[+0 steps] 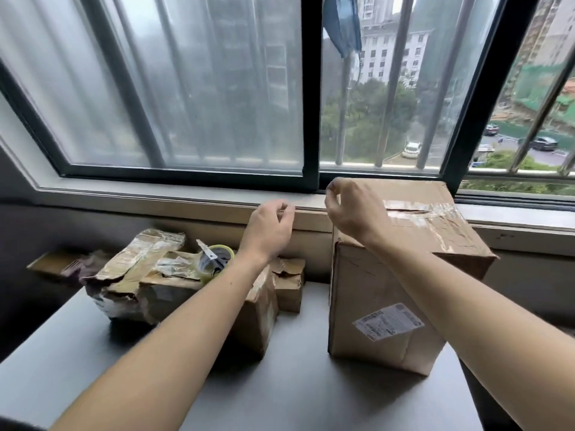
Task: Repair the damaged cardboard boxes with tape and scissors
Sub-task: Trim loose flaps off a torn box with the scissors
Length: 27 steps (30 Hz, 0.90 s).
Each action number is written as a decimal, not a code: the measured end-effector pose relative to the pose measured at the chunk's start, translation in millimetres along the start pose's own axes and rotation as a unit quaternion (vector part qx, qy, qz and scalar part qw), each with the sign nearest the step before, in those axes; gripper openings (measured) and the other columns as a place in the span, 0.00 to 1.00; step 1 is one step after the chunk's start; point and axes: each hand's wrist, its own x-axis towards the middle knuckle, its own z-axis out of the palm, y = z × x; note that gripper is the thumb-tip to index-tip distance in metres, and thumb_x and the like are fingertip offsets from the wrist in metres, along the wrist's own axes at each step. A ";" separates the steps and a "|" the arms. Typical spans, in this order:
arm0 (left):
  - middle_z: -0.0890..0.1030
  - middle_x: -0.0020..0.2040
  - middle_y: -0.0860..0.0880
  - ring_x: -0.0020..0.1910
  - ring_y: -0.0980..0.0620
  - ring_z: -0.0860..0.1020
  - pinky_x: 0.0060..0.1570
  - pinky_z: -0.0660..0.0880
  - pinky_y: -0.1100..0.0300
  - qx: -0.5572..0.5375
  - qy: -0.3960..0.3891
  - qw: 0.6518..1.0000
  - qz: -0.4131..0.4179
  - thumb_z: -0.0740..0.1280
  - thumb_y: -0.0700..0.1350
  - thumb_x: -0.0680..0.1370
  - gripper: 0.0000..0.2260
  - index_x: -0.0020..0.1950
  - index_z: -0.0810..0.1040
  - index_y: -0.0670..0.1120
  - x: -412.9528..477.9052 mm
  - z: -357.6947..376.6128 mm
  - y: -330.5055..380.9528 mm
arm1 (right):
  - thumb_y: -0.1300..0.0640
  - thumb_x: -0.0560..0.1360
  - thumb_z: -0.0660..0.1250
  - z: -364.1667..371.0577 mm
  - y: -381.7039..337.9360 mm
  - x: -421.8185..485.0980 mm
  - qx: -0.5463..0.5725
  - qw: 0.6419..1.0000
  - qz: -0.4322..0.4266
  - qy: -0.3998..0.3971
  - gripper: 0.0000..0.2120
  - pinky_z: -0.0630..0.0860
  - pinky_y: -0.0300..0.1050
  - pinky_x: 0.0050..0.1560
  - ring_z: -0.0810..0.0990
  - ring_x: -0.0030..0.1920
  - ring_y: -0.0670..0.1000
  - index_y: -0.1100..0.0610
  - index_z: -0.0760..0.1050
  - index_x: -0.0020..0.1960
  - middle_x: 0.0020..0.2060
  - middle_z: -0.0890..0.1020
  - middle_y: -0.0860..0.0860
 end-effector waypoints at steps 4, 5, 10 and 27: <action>0.82 0.48 0.51 0.49 0.53 0.77 0.46 0.68 0.63 0.005 0.019 1.000 -0.014 0.62 0.48 0.82 0.12 0.49 0.83 0.46 -16.4 -57.4 -58.0 | 0.56 0.80 0.61 40.7 -72.5 -13.2 0.019 1.000 -0.013 -0.020 0.10 0.75 0.50 0.44 0.81 0.48 0.59 0.58 0.81 0.49 0.45 0.85 0.56; 0.82 0.48 0.51 0.49 0.53 0.77 0.46 0.69 0.62 0.006 0.015 1.000 -0.021 0.62 0.49 0.82 0.12 0.49 0.83 0.46 -22.1 -73.0 -74.1 | 0.56 0.80 0.61 54.3 -88.5 -18.9 0.023 0.999 -0.008 -0.030 0.10 0.77 0.50 0.43 0.82 0.46 0.59 0.58 0.80 0.49 0.44 0.85 0.56; 0.83 0.44 0.51 0.44 0.52 0.79 0.41 0.70 0.60 -0.005 0.005 0.998 -0.055 0.63 0.50 0.81 0.11 0.46 0.82 0.47 -39.3 -137.9 -154.9 | 0.53 0.79 0.60 130.2 -146.1 -48.5 -0.020 0.992 0.040 -0.115 0.11 0.78 0.51 0.47 0.81 0.49 0.58 0.57 0.80 0.51 0.47 0.84 0.55; 0.81 0.45 0.55 0.47 0.54 0.79 0.51 0.77 0.54 0.022 -0.088 0.993 -0.077 0.64 0.50 0.79 0.06 0.46 0.79 0.54 1.7 -150.3 -255.4 | 0.33 0.75 0.64 252.5 -157.7 -33.5 -0.166 0.943 0.025 -0.287 0.23 0.64 0.57 0.69 0.60 0.72 0.62 0.47 0.75 0.62 0.78 0.55 0.58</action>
